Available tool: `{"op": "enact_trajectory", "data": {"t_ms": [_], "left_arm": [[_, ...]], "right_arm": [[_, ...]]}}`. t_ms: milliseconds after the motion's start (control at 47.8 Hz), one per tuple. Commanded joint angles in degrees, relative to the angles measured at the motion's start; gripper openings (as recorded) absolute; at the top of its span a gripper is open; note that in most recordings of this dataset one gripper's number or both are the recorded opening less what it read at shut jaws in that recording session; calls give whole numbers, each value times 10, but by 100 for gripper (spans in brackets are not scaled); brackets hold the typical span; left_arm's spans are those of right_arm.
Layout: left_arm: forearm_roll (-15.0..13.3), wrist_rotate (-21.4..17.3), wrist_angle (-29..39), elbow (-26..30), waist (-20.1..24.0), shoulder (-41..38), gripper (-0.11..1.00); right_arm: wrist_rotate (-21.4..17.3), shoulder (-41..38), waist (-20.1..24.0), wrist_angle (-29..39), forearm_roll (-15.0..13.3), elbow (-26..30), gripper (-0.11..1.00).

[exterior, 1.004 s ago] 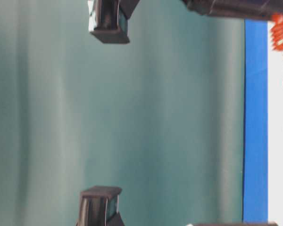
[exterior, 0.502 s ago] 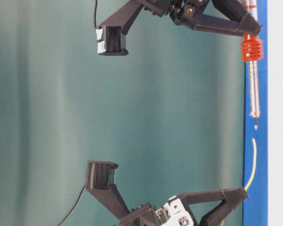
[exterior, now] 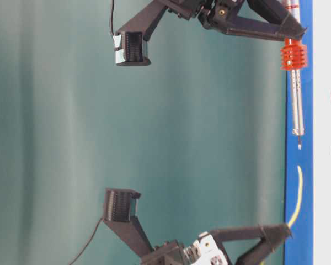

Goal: Touch the tip of the soldering iron to the tip of the solder at the mark.

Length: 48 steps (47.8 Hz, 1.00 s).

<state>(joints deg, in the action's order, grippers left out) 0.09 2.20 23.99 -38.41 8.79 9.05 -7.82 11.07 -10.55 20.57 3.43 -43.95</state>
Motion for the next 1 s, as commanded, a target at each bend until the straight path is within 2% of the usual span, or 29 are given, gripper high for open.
{"op": "enact_trajectory", "data": {"t_ms": [0, 335, 732, 983], "left_arm": [[2, 2, 4, -1, 1, 19, 2], [2, 41, 10, -44, 0, 40, 2], [2, 47, -27, -62, -3, 24, 2], [2, 47, -27, -63, -6, 11, 2]], "right_arm": [[0, 9, -2, -3, -2, 15, 6], [0, 7, -2, -3, -2, 18, 6], [0, 1, -2, -4, -9, 25, 6], [0, 1, -6, -5, -11, 25, 6]]}}
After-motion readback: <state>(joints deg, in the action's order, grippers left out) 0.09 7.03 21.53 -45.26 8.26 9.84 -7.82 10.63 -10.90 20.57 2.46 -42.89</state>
